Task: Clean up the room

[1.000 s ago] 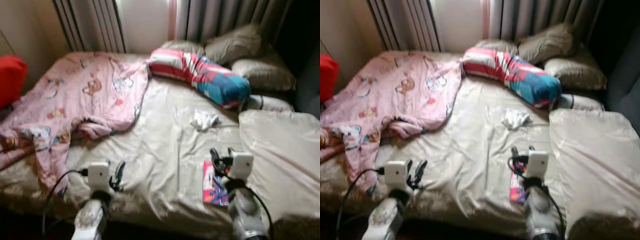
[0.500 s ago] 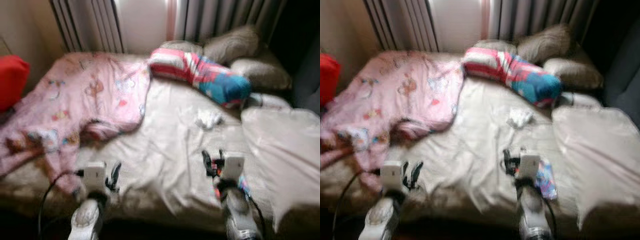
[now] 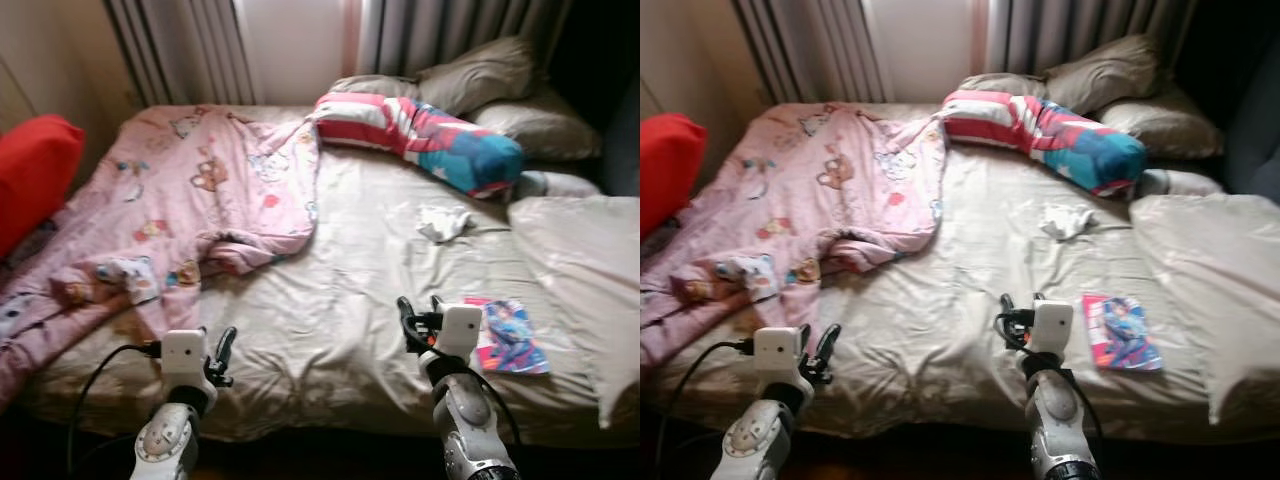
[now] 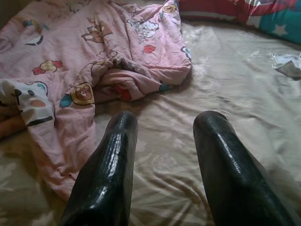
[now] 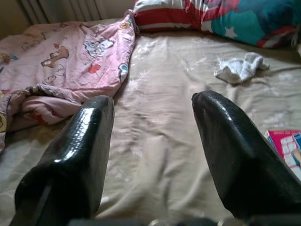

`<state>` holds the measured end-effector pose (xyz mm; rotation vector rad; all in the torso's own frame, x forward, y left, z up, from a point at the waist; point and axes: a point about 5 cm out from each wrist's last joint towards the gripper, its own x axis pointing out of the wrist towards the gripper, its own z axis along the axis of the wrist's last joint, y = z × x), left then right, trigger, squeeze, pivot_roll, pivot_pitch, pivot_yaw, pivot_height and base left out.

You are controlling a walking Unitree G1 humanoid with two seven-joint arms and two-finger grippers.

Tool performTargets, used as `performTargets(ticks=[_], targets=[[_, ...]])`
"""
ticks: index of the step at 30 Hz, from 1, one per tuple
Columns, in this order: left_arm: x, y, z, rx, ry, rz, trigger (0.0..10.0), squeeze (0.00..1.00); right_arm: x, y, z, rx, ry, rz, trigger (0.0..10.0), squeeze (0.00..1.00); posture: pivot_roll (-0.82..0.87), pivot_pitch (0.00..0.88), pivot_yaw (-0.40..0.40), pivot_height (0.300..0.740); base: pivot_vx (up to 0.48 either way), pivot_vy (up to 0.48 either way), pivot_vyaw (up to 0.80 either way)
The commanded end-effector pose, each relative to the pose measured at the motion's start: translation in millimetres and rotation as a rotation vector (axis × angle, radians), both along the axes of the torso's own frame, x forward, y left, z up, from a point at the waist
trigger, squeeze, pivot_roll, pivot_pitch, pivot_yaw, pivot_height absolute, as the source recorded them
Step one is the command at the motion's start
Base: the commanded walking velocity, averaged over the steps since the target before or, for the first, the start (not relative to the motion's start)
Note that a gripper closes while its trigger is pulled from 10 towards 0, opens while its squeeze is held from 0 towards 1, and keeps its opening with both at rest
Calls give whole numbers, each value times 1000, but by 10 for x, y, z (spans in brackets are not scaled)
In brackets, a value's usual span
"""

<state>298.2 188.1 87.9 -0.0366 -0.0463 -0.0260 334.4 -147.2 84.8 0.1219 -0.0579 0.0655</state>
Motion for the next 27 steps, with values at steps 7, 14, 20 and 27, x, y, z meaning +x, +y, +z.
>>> performTargets(ticks=[7,14,20,27], targets=[[-6,-25,-35,-1,18,-18,10000,0,-35,-34,-52,7,15,-18,10000,0,10,181,26,740,0,480,0],[-17,-13,-41,3,19,-16,10000,0,-37,-5,-56,4,15,-5,10000,0,14,170,27,740,0,480,0],[-12,0,-34,6,17,-17,10000,0,-38,15,-62,5,18,2,10000,0,18,165,29,740,0,480,0],[-7,8,-27,7,17,-15,10000,0,-49,15,-71,3,17,3,10000,0,20,174,30,740,0,480,0]])
